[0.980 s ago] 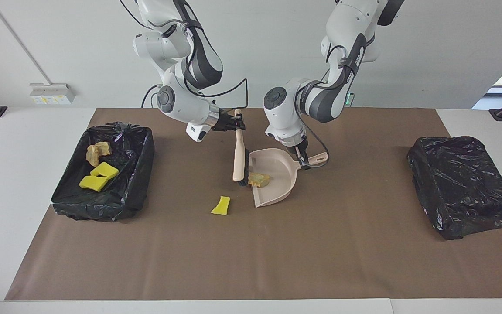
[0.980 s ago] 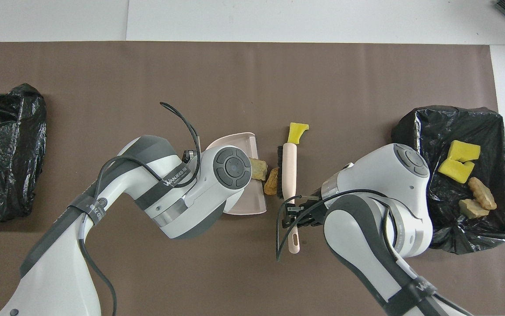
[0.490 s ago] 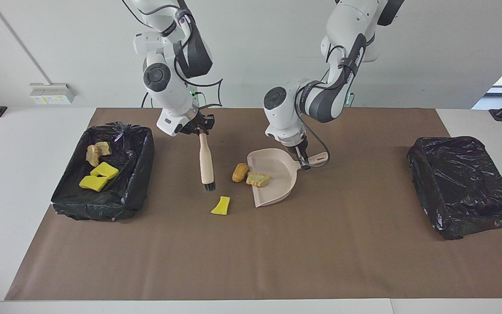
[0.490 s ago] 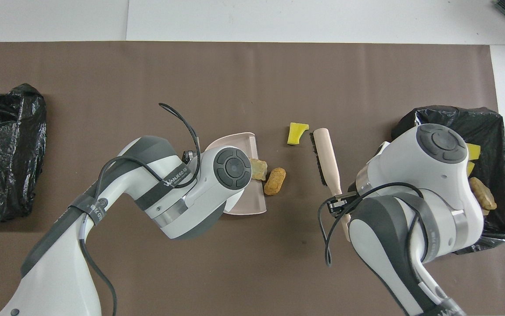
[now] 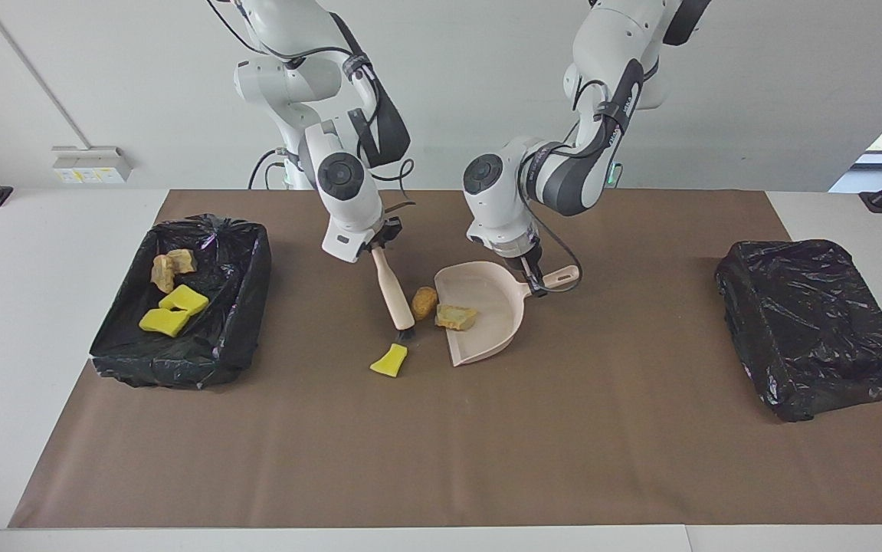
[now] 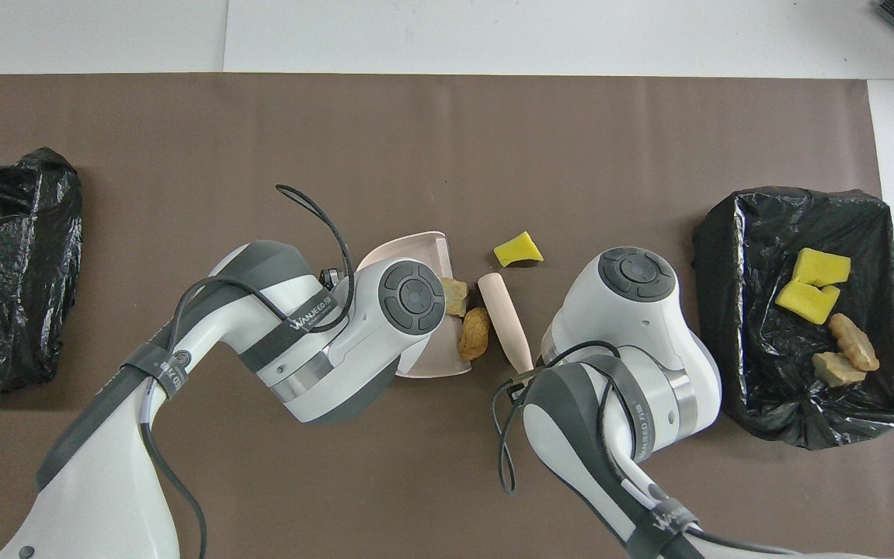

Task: Sweep and dump trash in bin
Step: 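Sweep the sponge and bread scraps toward the dustpan with the right gripper, then sweep the last scraps into the dustpan with the right gripper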

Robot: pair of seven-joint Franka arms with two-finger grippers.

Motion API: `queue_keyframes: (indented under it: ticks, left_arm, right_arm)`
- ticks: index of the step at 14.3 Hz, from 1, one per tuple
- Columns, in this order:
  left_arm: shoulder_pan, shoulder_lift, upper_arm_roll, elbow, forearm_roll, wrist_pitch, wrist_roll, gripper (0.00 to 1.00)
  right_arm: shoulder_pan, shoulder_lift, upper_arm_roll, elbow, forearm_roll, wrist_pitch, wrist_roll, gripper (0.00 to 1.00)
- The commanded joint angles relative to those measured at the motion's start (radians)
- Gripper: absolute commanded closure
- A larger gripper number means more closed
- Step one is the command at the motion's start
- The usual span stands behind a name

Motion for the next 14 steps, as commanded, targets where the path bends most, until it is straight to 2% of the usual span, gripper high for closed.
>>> queue_keyframes:
  ticks: [1, 3, 7, 8, 11, 12, 14]
  left_arm:
    - [-0.002, -0.022, 0.005, -0.030, 0.015, 0.002, -0.039, 1.00]
    - [-0.002, -0.022, 0.005, -0.030, 0.013, 0.007, -0.045, 1.00]
    - [-0.001, -0.022, 0.005, -0.030, 0.013, 0.010, -0.045, 1.00]
    - [0.002, -0.022, 0.005, -0.030, 0.013, 0.011, -0.045, 1.00]
    - [0.007, -0.021, 0.005, -0.030, 0.013, 0.014, -0.062, 1.00]
    - [0.010, -0.019, 0.005, -0.022, 0.013, 0.007, -0.059, 1.00]
    - [0.011, -0.015, 0.007, -0.014, 0.012, -0.006, -0.062, 1.00]
  right_arm:
    - [0.024, -0.005, 0.003, -0.010, 0.166, 0.034, 0.008, 1.00]
    - [0.021, -0.013, 0.003, 0.003, 0.205, 0.025, 0.014, 1.00]
    - [-0.029, -0.057, -0.011, 0.046, 0.177, -0.067, 0.011, 1.00]
    - [-0.045, -0.076, -0.012, 0.045, 0.124, -0.073, 0.014, 1.00]
    - [-0.077, -0.062, -0.011, 0.080, -0.162, -0.052, 0.014, 1.00]
    - [-0.094, -0.041, -0.011, 0.103, -0.251, -0.025, 0.005, 1.00]
    - [-0.156, 0.048, -0.005, 0.214, -0.410, -0.029, -0.025, 1.00]
